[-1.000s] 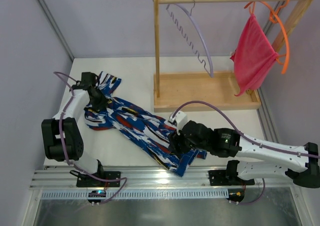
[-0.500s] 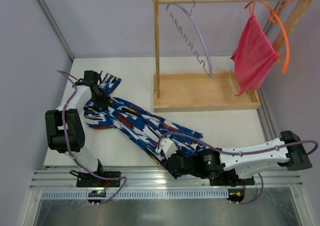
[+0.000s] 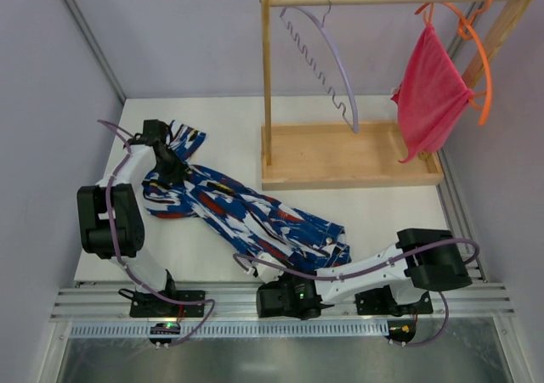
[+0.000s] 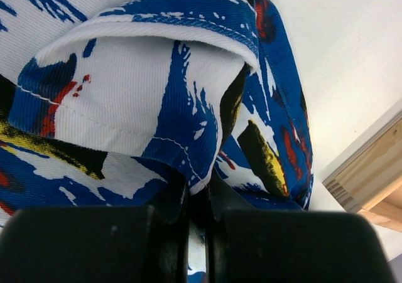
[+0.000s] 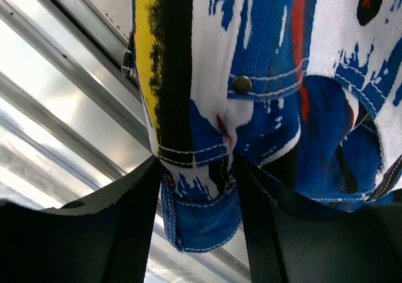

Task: Place the trousers on the hanger
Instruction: Fold the trousers

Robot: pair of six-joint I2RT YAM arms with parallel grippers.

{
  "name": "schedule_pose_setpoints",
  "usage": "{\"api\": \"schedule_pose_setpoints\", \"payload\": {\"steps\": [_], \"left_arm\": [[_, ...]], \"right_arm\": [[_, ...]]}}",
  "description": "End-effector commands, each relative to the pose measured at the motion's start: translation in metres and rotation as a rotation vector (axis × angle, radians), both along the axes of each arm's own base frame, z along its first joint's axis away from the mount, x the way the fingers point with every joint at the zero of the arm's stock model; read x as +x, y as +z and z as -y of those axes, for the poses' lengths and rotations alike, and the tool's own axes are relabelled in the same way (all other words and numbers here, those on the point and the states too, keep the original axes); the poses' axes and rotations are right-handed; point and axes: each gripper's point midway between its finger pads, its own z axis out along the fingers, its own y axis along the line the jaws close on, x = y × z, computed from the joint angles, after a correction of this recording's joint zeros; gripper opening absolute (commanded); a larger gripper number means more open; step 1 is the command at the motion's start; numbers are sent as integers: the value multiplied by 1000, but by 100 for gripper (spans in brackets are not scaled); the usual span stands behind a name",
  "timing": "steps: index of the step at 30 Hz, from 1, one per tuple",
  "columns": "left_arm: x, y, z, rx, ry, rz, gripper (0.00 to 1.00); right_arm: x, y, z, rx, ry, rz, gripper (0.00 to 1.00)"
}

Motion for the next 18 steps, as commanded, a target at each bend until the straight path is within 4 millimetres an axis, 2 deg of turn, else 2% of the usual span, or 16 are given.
{"api": "schedule_pose_setpoints", "payload": {"steps": [1, 4, 5, 6, 7, 8, 9, 11, 12, 13, 15, 16, 17, 18], "left_arm": [[17, 7, -6, 29, -6, 55, 0], [19, 11, -7, 33, -8, 63, 0], [20, 11, -6, 31, -8, 63, 0], [20, 11, -6, 31, -8, 63, 0], [20, 12, -6, 32, -11, 64, 0], [19, 14, -7, 33, -11, 62, 0], [18, 16, -7, 40, -16, 62, 0], [18, 34, -10, 59, -18, 84, 1], [19, 43, -12, 71, -13, 99, 2], [20, 54, -14, 82, -9, 122, 2], [22, 93, -18, 102, 3, 205, 5], [23, 106, -19, 108, 9, 234, 7], [21, 127, -19, 112, 14, 282, 9], [22, 144, -18, 112, 13, 318, 13]], "right_arm": [[4, 11, -9, -11, -55, 70, 54], [-1, 7, -10, -37, -49, 75, 54], [-1, 5, -10, -49, -59, 87, 43], [-1, 5, -7, -55, -70, 86, 43], [0, 6, -8, -60, -83, 96, 34], [6, 12, -6, -64, -99, 132, 16], [10, 18, 7, -118, -115, 162, 4], [21, 47, 6, -79, -187, 233, 4], [27, 65, 22, -132, -198, 277, 4], [30, 87, 16, -67, -252, 287, 4], [42, 129, 31, -26, -283, 328, 4], [45, 149, 29, 30, -305, 320, 4], [53, 165, 35, 65, -334, 319, 4], [58, 191, 43, 144, -358, 305, 4]]}}
